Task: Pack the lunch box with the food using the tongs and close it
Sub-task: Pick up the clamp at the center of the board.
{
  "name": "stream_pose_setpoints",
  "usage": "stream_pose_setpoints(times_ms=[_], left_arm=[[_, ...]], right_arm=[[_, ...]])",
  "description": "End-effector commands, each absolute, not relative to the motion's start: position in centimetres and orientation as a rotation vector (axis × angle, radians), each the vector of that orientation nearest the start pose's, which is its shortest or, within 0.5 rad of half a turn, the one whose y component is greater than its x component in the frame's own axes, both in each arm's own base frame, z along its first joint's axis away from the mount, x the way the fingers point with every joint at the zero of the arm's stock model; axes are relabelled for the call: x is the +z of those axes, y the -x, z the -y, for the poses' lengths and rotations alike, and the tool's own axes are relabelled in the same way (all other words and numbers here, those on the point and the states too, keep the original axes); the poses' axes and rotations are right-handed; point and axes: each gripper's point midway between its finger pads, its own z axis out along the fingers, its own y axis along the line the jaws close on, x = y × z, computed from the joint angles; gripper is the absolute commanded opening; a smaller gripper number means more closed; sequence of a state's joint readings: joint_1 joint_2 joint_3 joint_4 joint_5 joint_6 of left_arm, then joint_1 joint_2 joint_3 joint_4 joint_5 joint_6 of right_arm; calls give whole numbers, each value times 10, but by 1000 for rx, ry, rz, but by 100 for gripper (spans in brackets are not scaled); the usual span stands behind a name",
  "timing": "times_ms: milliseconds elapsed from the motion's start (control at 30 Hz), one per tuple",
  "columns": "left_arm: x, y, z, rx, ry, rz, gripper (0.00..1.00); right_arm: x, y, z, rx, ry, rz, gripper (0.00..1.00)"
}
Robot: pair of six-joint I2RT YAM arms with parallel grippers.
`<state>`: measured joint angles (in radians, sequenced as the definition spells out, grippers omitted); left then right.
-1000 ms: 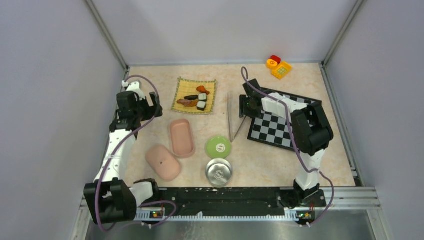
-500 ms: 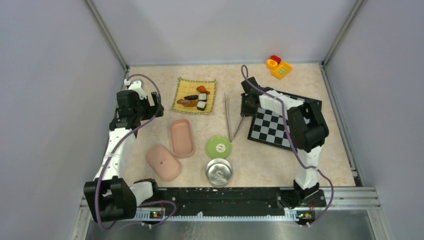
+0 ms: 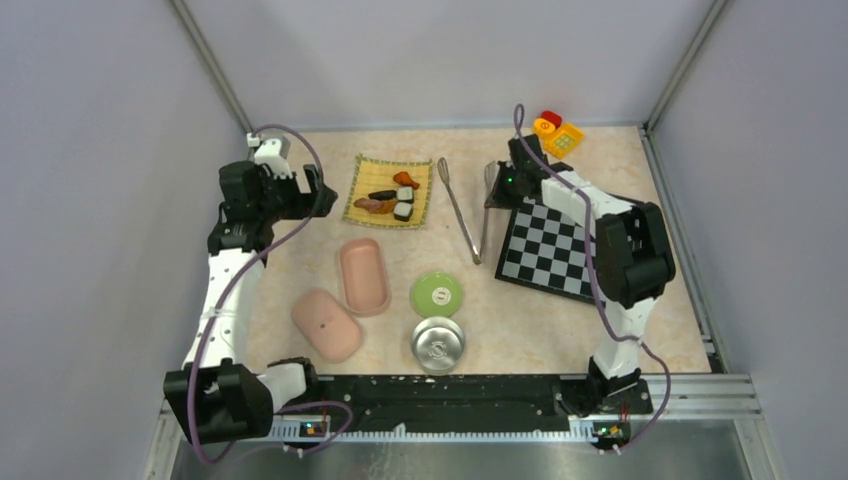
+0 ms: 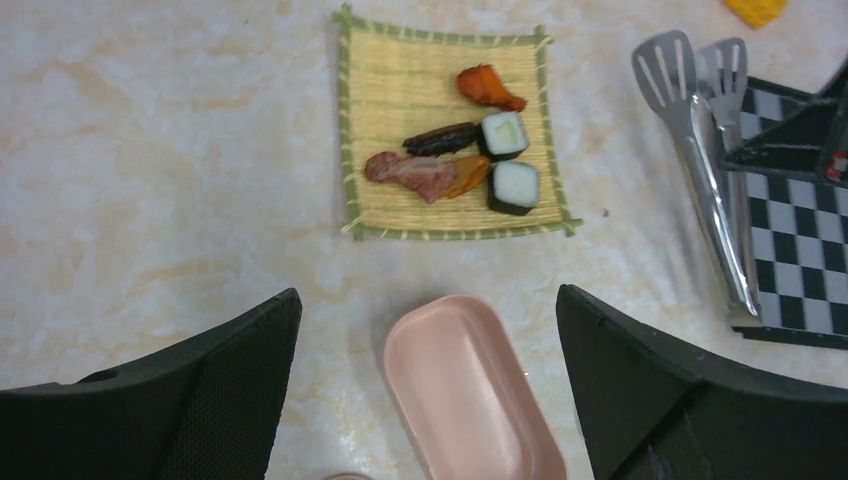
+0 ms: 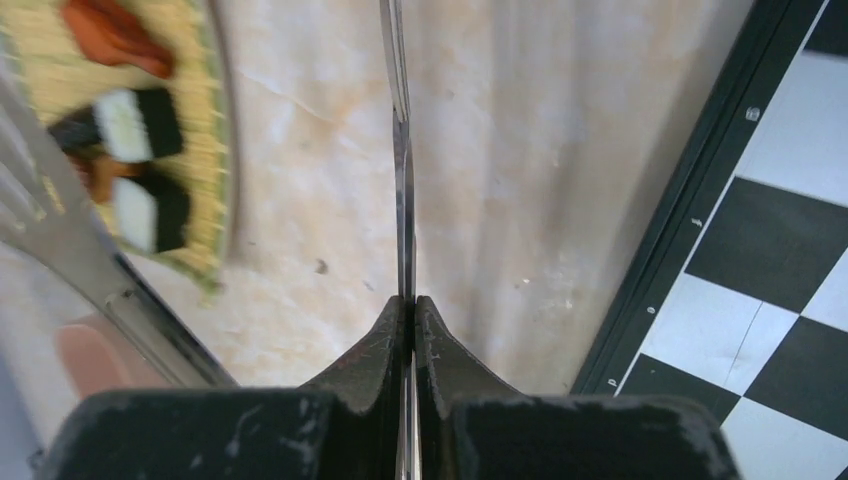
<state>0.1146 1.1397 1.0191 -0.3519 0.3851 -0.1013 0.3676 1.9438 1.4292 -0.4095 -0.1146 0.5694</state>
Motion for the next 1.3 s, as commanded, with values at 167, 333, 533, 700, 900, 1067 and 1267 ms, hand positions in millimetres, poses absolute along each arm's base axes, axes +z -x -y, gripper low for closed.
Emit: stream_pose_setpoints(times_ms=[167,333,533,700,900,1067,1267], left_arm=[[326,-342,101,-800,-434,-1734,99],[340,-331,126,-1027,-454,-1647,99],[347,-303,182,-1286,-546,-1580,99],[346,-288,215,-1451,-571,-1497,99],[327,-282,257,-1557,-596,-1553,99],[325,-282,275,-1609,-594,-1567,99],[346,-286,278,-1651,-585,-1493,90]], right_arm=[[271,-452,-260,1123,-154,-2048,0],[317,-438,-273,1322,-151,-1927,0],[351,-423,-283,1487,-173,-1810,0],[364,-409,-298,1612,-189,-1773,0],[379,-393,-317,1689,-135,-1732,0],[377,-377,-333,1732,-86,-1730,0],[368,-365,-340,1747,-48,-1730,0]])
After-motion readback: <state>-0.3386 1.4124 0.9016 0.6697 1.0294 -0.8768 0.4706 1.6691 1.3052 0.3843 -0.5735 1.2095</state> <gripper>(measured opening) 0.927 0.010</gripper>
